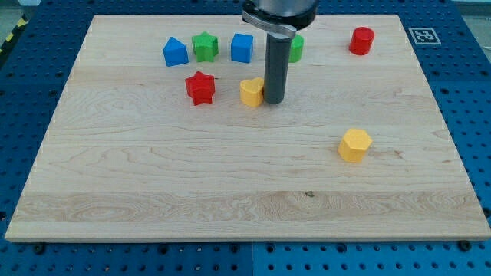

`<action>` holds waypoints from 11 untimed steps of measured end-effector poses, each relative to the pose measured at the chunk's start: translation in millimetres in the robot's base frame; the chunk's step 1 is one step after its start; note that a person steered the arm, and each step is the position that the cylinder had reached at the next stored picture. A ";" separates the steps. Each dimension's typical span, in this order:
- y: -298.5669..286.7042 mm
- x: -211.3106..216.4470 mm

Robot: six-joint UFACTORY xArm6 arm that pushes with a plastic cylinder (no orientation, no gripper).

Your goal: Push the yellow hexagon to the right side of the yellow heart

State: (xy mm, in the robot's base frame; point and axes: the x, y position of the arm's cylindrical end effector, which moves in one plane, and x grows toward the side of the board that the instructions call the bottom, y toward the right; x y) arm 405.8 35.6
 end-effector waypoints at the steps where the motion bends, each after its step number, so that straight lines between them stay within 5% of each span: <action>1: -1.8 -0.5; 4: 55.6 0.4; 7: 179.7 106.4; 11: 140.5 128.8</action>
State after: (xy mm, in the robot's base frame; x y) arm 534.6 176.1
